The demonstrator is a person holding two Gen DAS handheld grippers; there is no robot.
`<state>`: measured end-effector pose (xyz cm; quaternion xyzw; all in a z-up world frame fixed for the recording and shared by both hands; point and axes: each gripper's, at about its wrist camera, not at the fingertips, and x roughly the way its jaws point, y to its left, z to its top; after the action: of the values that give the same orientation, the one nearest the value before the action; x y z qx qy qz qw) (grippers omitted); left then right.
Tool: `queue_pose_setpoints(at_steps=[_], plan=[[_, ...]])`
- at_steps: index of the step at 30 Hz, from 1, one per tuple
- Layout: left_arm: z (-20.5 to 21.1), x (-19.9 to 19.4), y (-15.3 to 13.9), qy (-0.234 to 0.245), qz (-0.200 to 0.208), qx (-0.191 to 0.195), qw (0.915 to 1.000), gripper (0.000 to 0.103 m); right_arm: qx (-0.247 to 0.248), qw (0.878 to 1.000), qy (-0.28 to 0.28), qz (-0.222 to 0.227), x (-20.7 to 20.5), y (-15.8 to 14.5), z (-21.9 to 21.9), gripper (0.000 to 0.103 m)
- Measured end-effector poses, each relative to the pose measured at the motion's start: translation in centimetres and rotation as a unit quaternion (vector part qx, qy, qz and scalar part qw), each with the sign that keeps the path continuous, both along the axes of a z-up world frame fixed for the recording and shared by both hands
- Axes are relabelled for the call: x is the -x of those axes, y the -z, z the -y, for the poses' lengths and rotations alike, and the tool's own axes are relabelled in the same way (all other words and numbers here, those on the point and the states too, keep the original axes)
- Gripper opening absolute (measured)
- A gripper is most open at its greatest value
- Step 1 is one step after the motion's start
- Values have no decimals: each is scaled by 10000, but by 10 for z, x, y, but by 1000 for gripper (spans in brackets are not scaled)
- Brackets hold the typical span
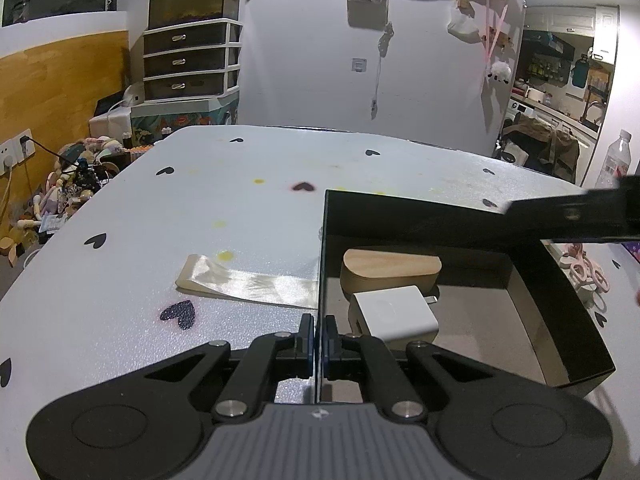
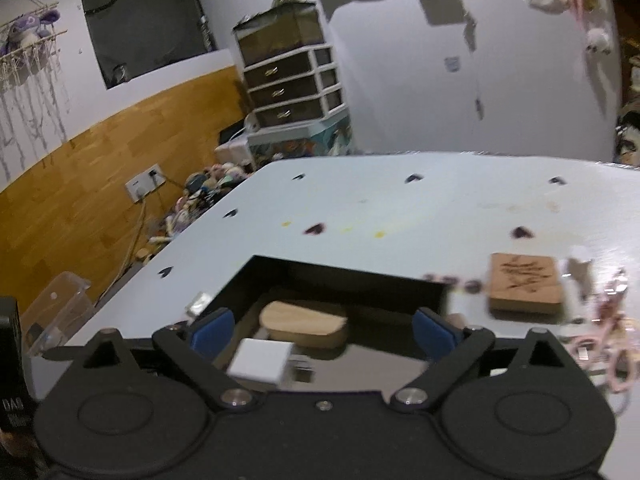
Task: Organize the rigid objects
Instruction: 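Grasp the white cube with wooden peg using the right gripper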
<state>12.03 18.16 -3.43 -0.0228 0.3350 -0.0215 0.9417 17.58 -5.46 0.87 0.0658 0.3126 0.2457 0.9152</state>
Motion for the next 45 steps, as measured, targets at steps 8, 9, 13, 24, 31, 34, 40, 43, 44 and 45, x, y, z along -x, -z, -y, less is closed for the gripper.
queue_pose_setpoints(at_steps=[8, 9, 13, 24, 31, 34, 40, 43, 44, 45], plan=[[2, 0, 0, -39, -1, 7, 10000, 3, -16, 9976, 670, 175, 9, 5, 49, 97], [1, 0, 0, -30, 1, -1, 10000, 3, -18, 9971, 732, 205, 9, 7, 55, 97], [1, 1, 0, -31, 5, -27, 10000, 3, 148, 9960, 818, 333, 9, 16, 70, 95], [3, 0, -1, -36, -9, -55, 10000, 3, 1353, 9903, 111, 284, -3, 62, 63, 55], [3, 0, -1, -32, -10, -46, 10000, 3, 1521, 9876, -380, 79, -28, 79, 50, 47], [4, -1, 0, -21, -22, -38, 10000, 3, 1557, 9868, -430, 81, -37, 82, 47, 42], [5, -2, 2, -12, -22, -41, 10000, 3, 1359, 9897, -444, 46, -47, 83, 49, 33], [5, -3, 2, -13, -24, -13, 10000, 4, 1357, 9899, -411, 67, -44, 83, 49, 32], [4, -3, 2, -13, -27, 1, 10000, 4, 1363, 9899, -378, 62, -44, 83, 49, 32], [3, -3, 2, -14, -32, 13, 10000, 4, 1356, 9902, -336, 43, -43, 82, 50, 32]])
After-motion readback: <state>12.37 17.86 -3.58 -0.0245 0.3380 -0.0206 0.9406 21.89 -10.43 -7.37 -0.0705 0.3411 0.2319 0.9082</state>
